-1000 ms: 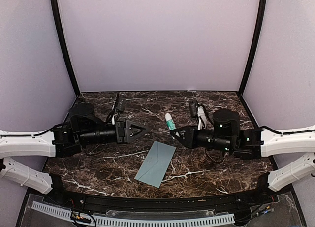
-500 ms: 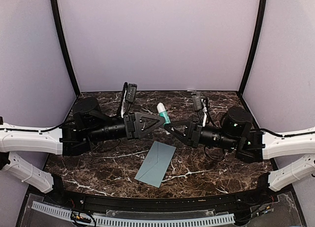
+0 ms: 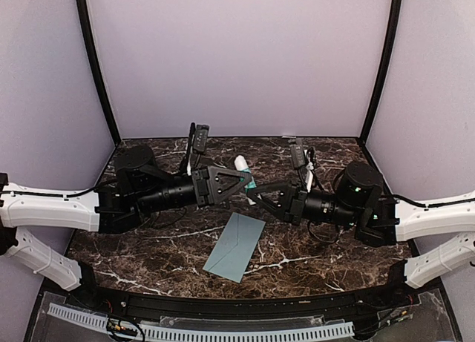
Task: Place the letter into the envelope and seal it
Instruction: Pick up the solid glue from the center of the board.
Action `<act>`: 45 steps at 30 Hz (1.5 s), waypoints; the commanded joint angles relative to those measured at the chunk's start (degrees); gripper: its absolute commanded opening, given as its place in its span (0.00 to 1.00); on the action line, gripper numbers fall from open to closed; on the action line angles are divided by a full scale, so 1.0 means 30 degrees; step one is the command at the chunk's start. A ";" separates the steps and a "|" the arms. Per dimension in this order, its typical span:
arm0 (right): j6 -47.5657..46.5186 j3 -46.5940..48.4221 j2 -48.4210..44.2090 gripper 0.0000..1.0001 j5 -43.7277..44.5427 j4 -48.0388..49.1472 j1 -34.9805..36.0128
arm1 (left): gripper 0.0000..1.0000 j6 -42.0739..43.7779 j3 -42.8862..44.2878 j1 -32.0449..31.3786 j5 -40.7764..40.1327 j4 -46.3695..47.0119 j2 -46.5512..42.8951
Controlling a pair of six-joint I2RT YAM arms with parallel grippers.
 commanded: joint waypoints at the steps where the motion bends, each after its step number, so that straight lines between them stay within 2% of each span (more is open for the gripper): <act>1: -0.0150 -0.0242 -0.0096 0.00 -0.0250 0.1316 0.0224 | 0.50 0.0009 0.0807 -0.0074 0.0449 0.0648 0.0056; 14: -0.0132 -0.0164 0.0009 0.00 -0.0679 0.1589 0.0229 | 0.47 -0.0388 0.0720 -0.0077 0.0579 0.1038 0.0311; 20: -0.0085 -0.0065 0.0387 0.00 -0.0904 0.1543 0.0247 | 0.40 -0.0420 0.0798 -0.0077 0.0569 0.1029 0.0284; 25: -0.0028 -0.0154 0.0339 0.00 -0.0597 0.1588 0.0254 | 0.28 -0.0513 0.0770 -0.0073 0.0631 0.1003 0.0223; 29: 0.0052 -0.0269 0.0153 0.00 -0.0103 0.1538 0.0239 | 0.24 -0.0588 0.0790 -0.0049 0.0774 0.0989 0.0242; 33: 0.0042 -0.0212 0.0112 0.00 0.0005 0.1295 0.0249 | 0.13 -0.0601 0.0776 -0.0083 0.0801 0.0962 0.0174; 37: 0.0092 -0.0417 -0.0160 0.24 -0.0042 0.1200 0.0241 | 0.03 -0.0554 0.0709 -0.0043 0.0640 0.0958 -0.0091; 42: 0.0001 -0.0798 -0.0699 0.49 -0.0937 0.1331 0.0180 | 0.00 -0.0092 0.0736 -0.0042 0.0866 0.0946 -0.0456; 45: -0.0012 -0.0727 -0.0694 0.55 -0.2422 0.1398 0.0033 | 0.00 0.0341 0.0739 -0.0033 0.1303 0.1039 -0.0724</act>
